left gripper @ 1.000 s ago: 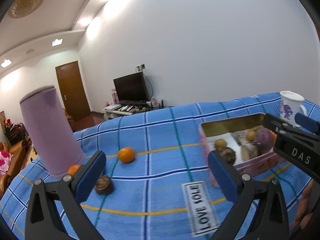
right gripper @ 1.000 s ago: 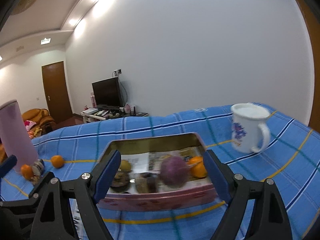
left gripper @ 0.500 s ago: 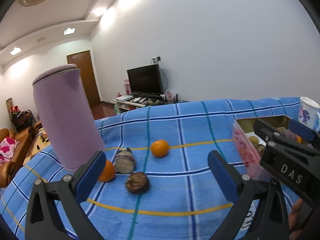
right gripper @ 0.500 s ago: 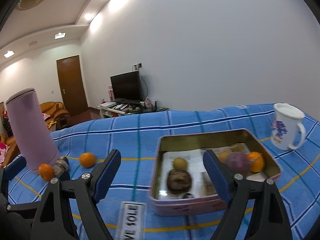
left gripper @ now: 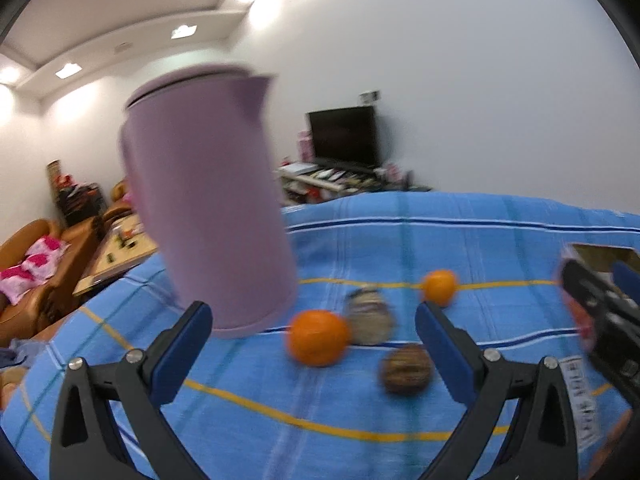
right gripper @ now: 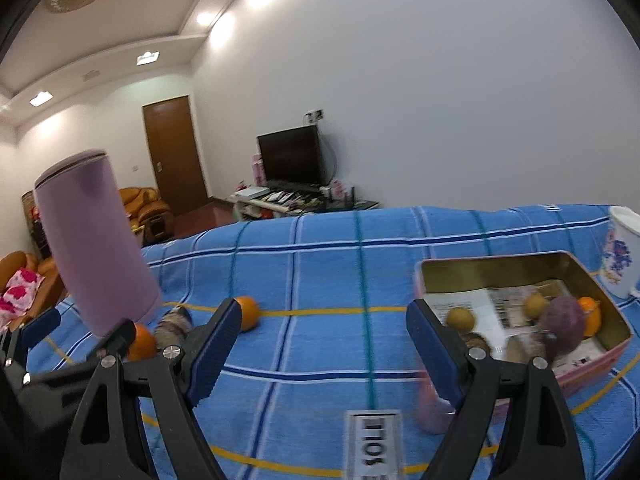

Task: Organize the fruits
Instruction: 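Move both grippers back toward the remaining fruits by the kettle, then grasp the brown round fruit with the right gripper while the left grasps an orange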

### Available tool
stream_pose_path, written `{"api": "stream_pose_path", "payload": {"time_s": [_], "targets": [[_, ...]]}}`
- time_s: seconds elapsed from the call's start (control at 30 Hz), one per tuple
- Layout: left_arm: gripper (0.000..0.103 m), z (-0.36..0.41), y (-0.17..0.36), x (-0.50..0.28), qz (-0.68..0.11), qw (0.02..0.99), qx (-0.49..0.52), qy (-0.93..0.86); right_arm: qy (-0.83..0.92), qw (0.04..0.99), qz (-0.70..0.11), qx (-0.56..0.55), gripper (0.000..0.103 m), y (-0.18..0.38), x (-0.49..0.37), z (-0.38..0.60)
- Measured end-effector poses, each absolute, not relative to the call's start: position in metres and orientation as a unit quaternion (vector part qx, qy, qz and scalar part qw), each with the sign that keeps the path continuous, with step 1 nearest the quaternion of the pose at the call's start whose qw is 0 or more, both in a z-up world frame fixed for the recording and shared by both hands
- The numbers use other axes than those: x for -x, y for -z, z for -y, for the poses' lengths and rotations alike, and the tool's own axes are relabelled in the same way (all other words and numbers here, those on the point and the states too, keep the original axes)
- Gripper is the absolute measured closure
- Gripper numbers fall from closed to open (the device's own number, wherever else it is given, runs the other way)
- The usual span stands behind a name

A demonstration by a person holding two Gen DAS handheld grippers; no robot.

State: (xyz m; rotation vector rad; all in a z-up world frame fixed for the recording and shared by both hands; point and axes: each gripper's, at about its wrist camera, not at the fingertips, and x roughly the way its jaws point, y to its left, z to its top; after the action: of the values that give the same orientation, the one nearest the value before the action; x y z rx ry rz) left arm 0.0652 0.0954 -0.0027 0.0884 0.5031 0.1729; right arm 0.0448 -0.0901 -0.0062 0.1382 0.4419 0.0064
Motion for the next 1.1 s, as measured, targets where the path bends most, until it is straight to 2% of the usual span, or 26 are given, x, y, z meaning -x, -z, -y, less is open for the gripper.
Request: {"api": "stream_pose_path", "payload": {"time_s": [0.13,0.27,0.5,0.53,0.6,0.7,0.87,0.93,1.1], "targets": [[0.0,-0.132,0.011,-0.076,-0.27,0.951,-0.039,-0.146,-0.033,0.969,-0.237,-0.059,0.018,0.009,-0.055,0.071],[0.0,-0.162,0.019,-0.083,-0.305,0.938,0.006,-0.163,-0.072,0.958,-0.274,-0.035,0.018,0.014,-0.069,0.047],[0.0,-0.171,0.024,-0.089,-0.321,0.931,-0.003,-0.172,-0.148,0.923,-0.354,-0.024,0.019,0.034,-0.094,0.01],[0.0,-0.172,0.025,-0.09,-0.324,0.93,-0.005,-0.174,-0.155,0.92,-0.36,-0.016,0.021,0.035,-0.097,0.005],[0.0,-0.175,0.024,-0.091,-0.328,0.928,-0.007,-0.177,-0.17,0.91,-0.377,0.004,0.036,0.041,-0.101,-0.008],[0.0,-0.178,0.025,-0.091,-0.332,0.926,-0.012,-0.181,-0.185,0.896,-0.403,0.02,0.048,0.049,-0.109,-0.021],[0.0,-0.173,0.023,-0.092,-0.333,0.929,-0.017,-0.164,-0.193,0.885,-0.422,0.045,0.053,0.057,-0.112,-0.034],[0.0,-0.169,0.024,-0.093,-0.335,0.93,-0.019,-0.148,-0.187,0.886,-0.421,0.052,0.061,0.057,-0.112,-0.035],[0.0,-0.161,0.025,-0.093,-0.34,0.934,-0.023,-0.11,-0.175,0.895,-0.41,0.034,0.061,0.052,-0.107,-0.017]]}}
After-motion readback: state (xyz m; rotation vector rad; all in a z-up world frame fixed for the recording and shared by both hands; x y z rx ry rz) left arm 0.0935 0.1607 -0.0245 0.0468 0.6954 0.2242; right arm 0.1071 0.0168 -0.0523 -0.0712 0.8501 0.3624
